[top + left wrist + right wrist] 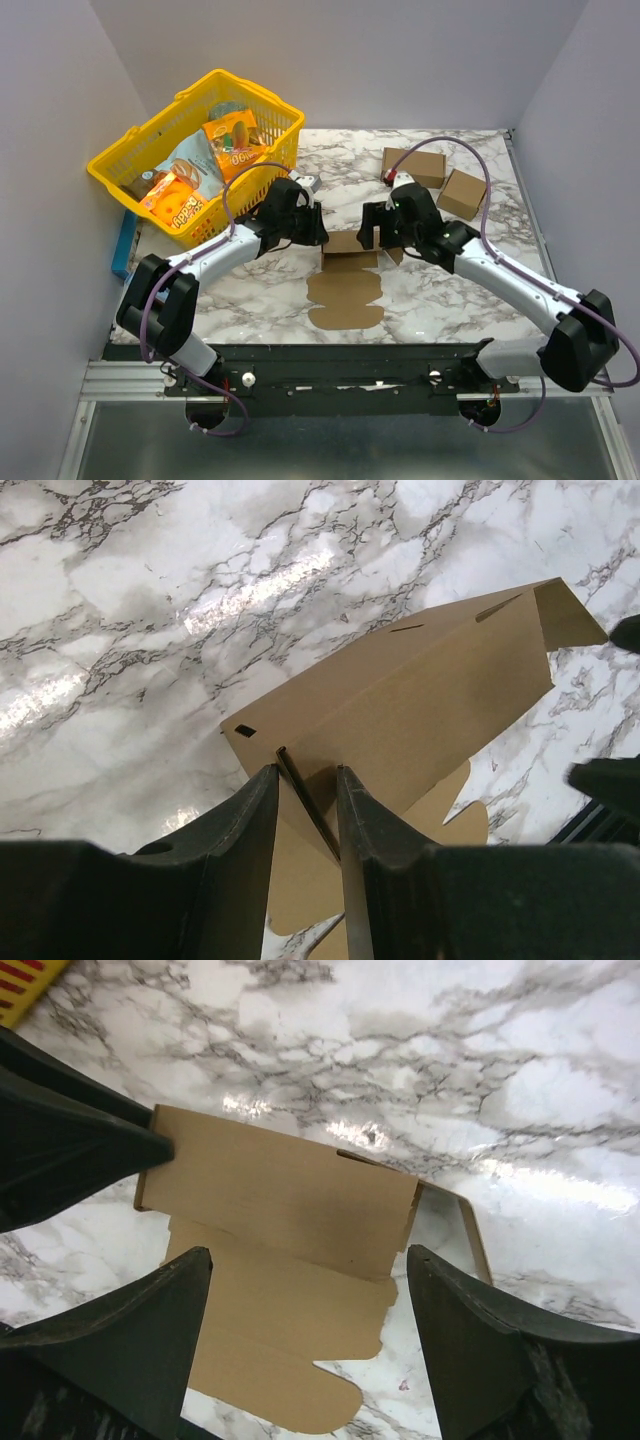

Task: Fold the paper box

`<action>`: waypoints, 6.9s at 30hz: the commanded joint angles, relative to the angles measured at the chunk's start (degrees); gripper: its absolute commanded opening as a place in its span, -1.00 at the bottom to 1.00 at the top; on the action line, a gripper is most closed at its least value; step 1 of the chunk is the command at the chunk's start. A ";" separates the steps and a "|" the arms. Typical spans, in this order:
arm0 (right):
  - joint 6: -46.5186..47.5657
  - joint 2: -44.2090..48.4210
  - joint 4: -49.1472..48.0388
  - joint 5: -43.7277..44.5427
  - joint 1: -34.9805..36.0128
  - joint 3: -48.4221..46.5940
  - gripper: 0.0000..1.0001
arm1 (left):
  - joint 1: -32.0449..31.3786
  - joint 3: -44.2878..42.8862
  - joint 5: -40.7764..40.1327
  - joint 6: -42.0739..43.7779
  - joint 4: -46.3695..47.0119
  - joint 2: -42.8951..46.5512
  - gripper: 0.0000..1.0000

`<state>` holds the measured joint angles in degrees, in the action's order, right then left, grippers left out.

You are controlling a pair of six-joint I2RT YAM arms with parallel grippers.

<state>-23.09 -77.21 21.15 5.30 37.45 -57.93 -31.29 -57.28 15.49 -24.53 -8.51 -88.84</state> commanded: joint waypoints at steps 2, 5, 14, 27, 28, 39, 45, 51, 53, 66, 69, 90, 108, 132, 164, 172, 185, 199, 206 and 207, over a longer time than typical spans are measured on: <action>7.71 3.21 2.67 5.68 -0.44 1.42 0.75 | -0.09 0.85 -0.46 3.00 -2.03 -1.60 -0.25; 9.46 2.59 3.20 7.70 -1.59 2.30 0.72 | -0.09 0.85 -0.46 3.44 -1.95 -1.60 -0.26; 14.83 -1.89 4.87 15.53 -4.48 3.53 0.39 | -0.09 0.76 -0.63 4.14 -2.03 -1.51 -0.27; 17.03 -8.66 3.20 17.99 -5.72 0.72 -0.60 | -0.09 0.68 0.51 5.55 -1.51 -1.60 -0.28; 17.11 -9.09 3.20 18.34 -5.81 -0.07 -0.59 | -0.09 0.67 0.51 5.55 -1.59 -1.60 -0.28; 10.45 -3.92 11.97 20.45 -5.81 -3.85 0.49 | -0.09 0.24 -1.16 4.41 -2.65 -1.51 -0.28; 5.35 4.96 10.60 2.85 -5.72 -3.15 0.50 | -0.09 -0.03 -0.72 3.79 -2.65 -1.51 -0.28; 1.74 1.29 7.59 -13.28 -5.72 -5.08 0.57 | -0.09 0.06 -0.63 3.97 -2.65 -1.43 -0.28; 1.12 -0.39 7.59 -13.47 -5.81 -6.31 0.57 | -0.09 0.06 -0.63 3.88 -2.65 -1.34 -0.28; 0.15 -9.62 4.52 -15.15 -5.81 -7.90 0.58 | -0.09 -0.03 -0.54 3.97 -2.65 -0.99 -0.28; -0.02 -11.38 4.43 -14.18 -5.81 -8.16 0.59 | -0.09 0.06 -0.54 3.97 -2.65 -0.81 -0.28; -1.78 -15.60 -1.54 -18.83 -6.95 -6.84 0.60 | -0.18 -0.03 -0.46 4.06 -2.82 -0.20 -0.28; -6.61 -17.36 -6.64 -29.03 -8.62 -4.82 0.23 | -0.18 -0.03 -0.28 4.14 -2.56 -0.11 -0.29; -12.07 -16.05 -14.56 -33.60 -11.35 1.50 0.00 | -0.53 -0.03 -0.63 4.32 -2.82 -0.28 -0.29; -6.61 7.50 -15.26 -25.16 -12.23 20.40 0.57 | 4.57 2.70 -0.45 4.14 3.15 10.15 0.69; -6.62 11.55 -13.77 -21.92 -12.23 21.63 0.57 | -2.36 9.01 -12.65 4.93 4.74 21.51 0.73; -5.65 15.77 -12.36 -16.11 -12.23 23.13 0.57 | -21.35 28.27 -40.44 -4.47 23.28 20.84 0.70; -6.88 17.01 -13.06 -15.06 -12.23 24.80 0.56 | -23.03 25.90 -47.65 -6.32 37.95 5.96 0.36; -7.58 15.69 -14.11 -13.39 -12.31 26.20 0.55 | -23.03 25.11 -50.46 -6.58 41.82 2.79 -0.11; -7.67 15.34 -14.38 -13.39 -12.32 26.29 0.55 | -23.03 25.02 -50.81 -6.75 41.39 2.88 -0.17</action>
<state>-30.17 -61.08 7.75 -10.41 25.41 -32.80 -54.02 -30.63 -30.26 -30.22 29.15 -85.80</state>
